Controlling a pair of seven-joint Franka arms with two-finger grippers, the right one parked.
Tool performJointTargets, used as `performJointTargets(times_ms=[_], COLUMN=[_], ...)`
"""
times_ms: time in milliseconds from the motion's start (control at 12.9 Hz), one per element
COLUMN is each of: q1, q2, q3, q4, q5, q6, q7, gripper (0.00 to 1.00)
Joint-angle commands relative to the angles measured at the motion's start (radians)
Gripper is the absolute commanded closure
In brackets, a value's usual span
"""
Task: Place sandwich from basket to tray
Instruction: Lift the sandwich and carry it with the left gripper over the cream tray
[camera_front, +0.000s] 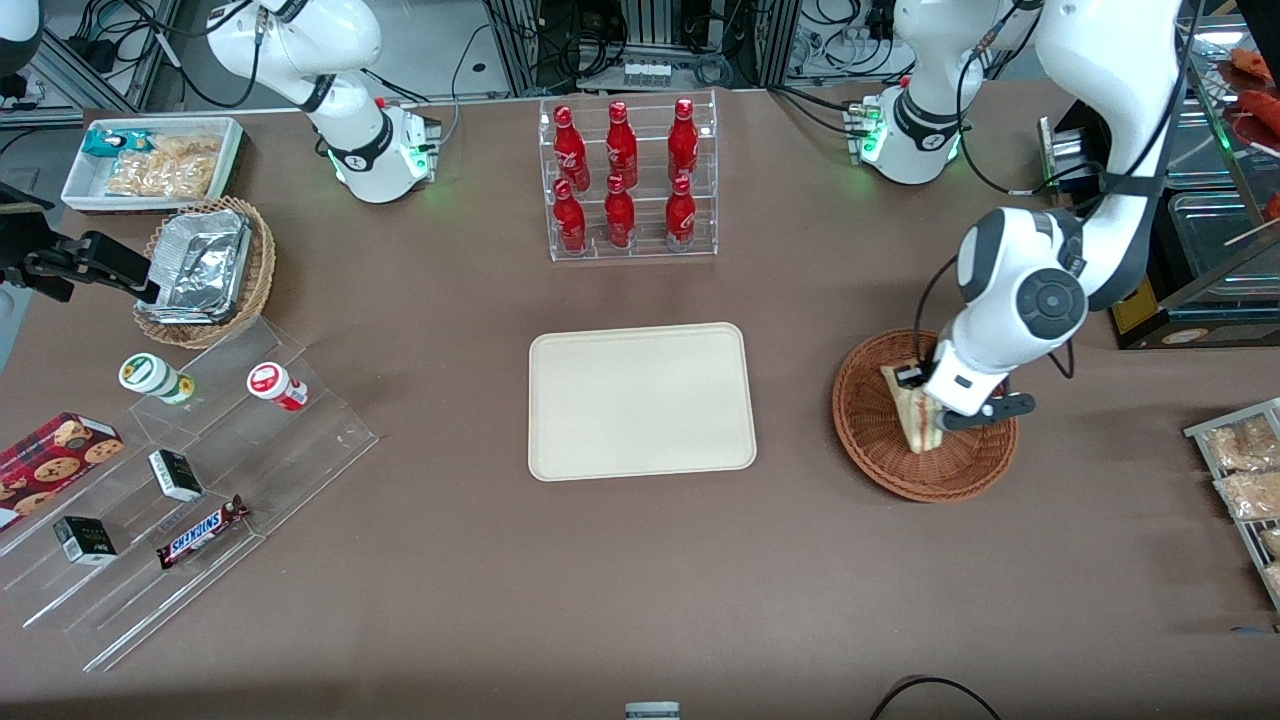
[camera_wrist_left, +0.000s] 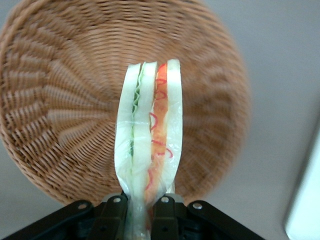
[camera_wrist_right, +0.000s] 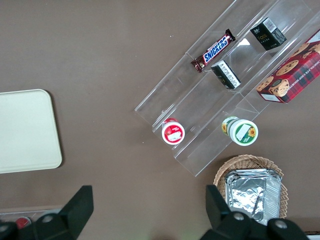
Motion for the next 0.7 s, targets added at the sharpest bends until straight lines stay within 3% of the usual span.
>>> performJointTargets(times_ms=[0,233,622], q1=[-0.100,-0.220,-0.422], q2=[0.051,0.123,0.373], q3=[0.008,0.008,0.008], q4=[0.161,0.258,0.524], q5=[0.009,0.003,0.004], q6=[-0.124,-0.135,-0.134], q7=[0.039,-0.061,-0.338], gripper=[0.93,0.93,0.93])
